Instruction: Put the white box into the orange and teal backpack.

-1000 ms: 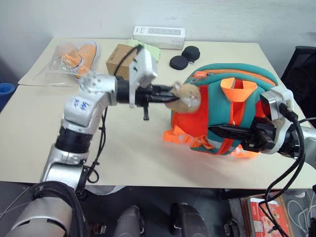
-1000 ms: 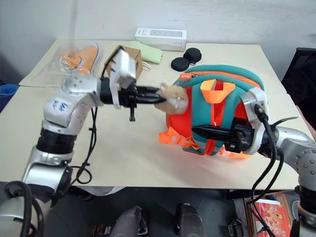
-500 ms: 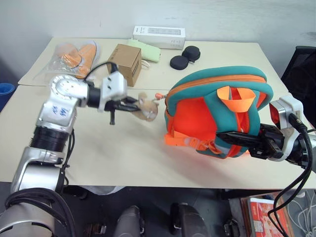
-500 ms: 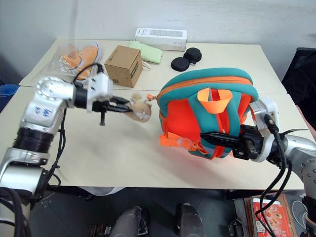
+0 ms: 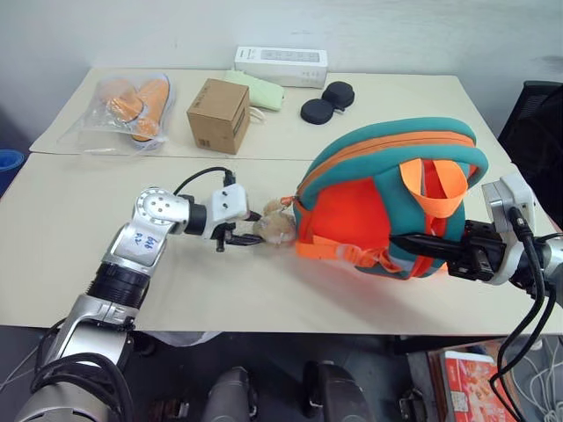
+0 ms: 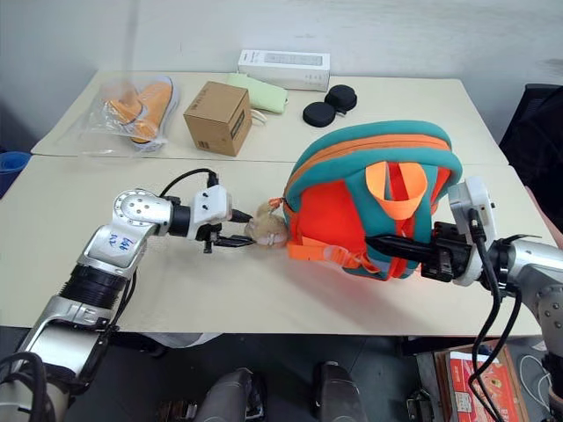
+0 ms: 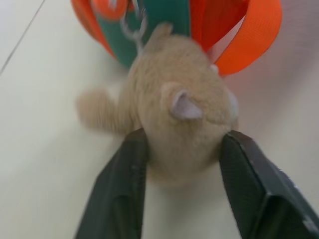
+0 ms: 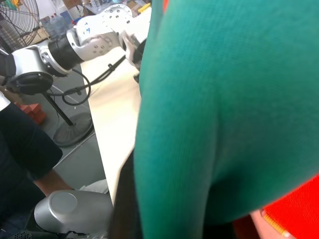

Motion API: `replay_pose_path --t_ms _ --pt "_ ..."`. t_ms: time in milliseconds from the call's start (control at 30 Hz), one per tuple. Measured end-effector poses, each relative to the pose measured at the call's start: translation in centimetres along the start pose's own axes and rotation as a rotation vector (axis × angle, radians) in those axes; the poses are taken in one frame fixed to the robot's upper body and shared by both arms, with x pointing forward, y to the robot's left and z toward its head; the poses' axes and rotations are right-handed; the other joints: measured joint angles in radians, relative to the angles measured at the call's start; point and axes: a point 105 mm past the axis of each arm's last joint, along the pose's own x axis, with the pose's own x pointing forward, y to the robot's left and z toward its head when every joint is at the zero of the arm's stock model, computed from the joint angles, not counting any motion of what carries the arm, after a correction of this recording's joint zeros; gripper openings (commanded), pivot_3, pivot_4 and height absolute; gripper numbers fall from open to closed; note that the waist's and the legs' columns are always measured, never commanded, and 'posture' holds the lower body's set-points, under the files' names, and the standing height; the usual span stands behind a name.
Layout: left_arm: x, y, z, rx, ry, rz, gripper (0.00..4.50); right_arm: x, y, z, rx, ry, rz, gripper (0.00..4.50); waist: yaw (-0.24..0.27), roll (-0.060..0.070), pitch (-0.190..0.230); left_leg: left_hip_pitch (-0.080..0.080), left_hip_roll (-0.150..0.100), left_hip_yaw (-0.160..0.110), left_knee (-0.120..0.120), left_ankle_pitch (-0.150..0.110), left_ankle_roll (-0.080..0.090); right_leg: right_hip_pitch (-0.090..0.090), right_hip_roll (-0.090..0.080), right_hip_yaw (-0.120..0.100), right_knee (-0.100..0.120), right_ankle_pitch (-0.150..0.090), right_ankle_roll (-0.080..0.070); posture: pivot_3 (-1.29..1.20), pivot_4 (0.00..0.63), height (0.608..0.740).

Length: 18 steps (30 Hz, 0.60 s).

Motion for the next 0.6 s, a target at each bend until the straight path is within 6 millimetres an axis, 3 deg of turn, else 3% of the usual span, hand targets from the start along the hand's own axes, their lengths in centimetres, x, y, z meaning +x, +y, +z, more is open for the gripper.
replay_pose_path --t_ms 133,300,500,600 --pt "-3.2 0.6 0.1 -0.101 -0.033 0.055 4.36 -1.8 -0.9 0.6 0.005 0.056 -0.043 2.62 0.0 0.0 0.0 0.0 0.0 0.0 0.0 0.0 0.0 0.0 0.0 0.0 -0.001 0.0 0.0 0.0 0.15 0.74" --pt "-8.4 -0.2 0.4 -0.243 -0.092 0.076 4.5 -6.2 -3.2 2.5 -0.005 0.087 -0.171 4.37 -0.003 0.0 0.0 0.0 0.0 0.0 0.0 0.0 0.0 0.0 0.0 0.0 -0.001 0.0 0.0 0.0 0.15 0.74" --pt "-14.3 -1.6 3.0 -0.398 -0.231 0.136 4.5 -12.4 -5.7 4.9 -0.048 0.085 -0.345 4.47 -0.007 0.0 0.0 0.002 0.001 0.001 -0.001 0.0 -0.001 0.0 0.0 0.001 -0.001 0.0 -0.001 0.0 0.15 0.74" --pt "-15.4 -1.8 4.0 -0.411 -0.288 0.171 4.5 -13.3 -6.4 5.7 -0.076 0.051 -0.379 4.47 -0.006 0.001 0.001 0.002 0.001 0.001 -0.001 0.0 -0.002 0.0 0.0 0.001 -0.001 -0.001 -0.001 0.0 0.15 0.74"
